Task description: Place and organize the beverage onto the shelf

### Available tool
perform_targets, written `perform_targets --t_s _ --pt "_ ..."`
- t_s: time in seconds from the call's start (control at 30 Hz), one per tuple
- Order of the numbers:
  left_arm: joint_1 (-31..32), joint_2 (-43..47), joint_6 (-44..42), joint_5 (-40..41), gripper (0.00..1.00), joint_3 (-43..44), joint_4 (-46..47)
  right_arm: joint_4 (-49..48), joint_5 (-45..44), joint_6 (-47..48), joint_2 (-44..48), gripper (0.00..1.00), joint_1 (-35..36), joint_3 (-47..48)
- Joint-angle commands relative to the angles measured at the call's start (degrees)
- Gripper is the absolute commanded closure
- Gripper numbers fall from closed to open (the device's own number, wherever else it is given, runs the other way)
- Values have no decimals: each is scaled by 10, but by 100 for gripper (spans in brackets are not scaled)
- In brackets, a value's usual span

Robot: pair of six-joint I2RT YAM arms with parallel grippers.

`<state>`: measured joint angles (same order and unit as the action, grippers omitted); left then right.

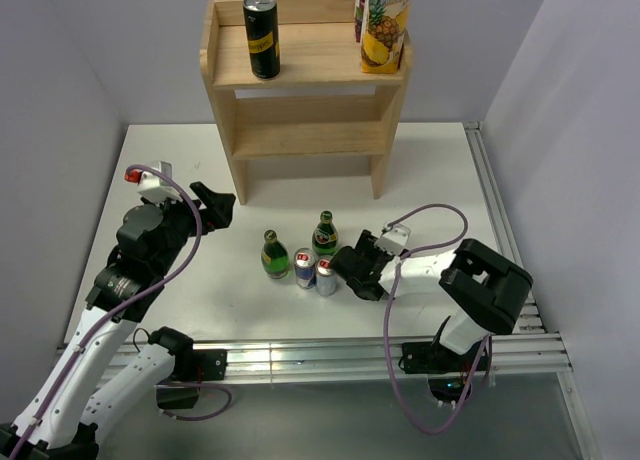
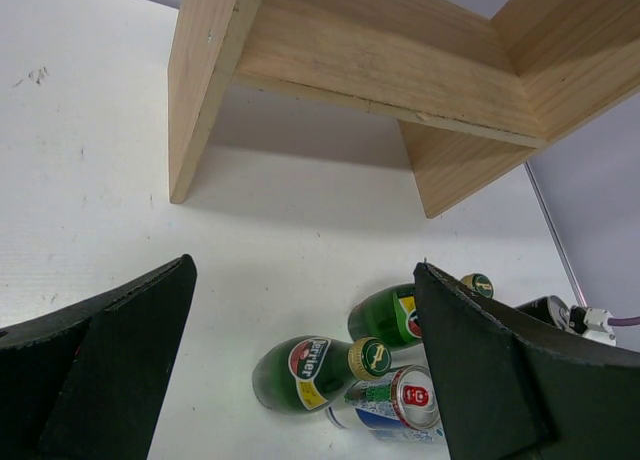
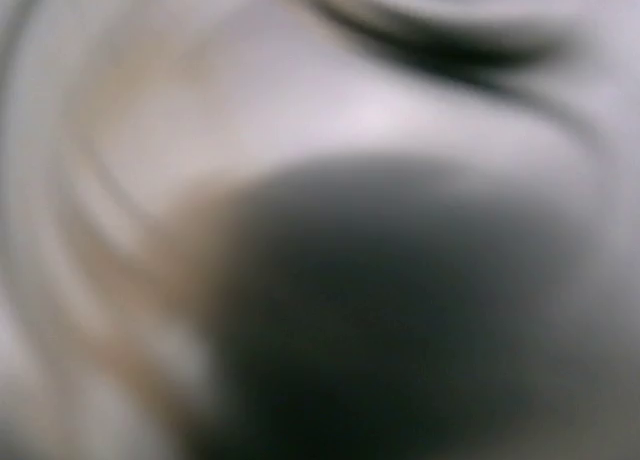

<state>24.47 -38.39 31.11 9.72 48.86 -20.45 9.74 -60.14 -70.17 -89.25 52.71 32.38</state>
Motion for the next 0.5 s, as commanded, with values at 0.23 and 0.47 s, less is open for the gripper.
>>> perform_targets --t_s 0.23,0.47 --pt "-1 -3 -4 -11 3 1 20 -10 -44 13 -21 49 -4 29" --pt "0 -3 -4 -9 3 1 19 10 -35 21 -23 97 -3 41"
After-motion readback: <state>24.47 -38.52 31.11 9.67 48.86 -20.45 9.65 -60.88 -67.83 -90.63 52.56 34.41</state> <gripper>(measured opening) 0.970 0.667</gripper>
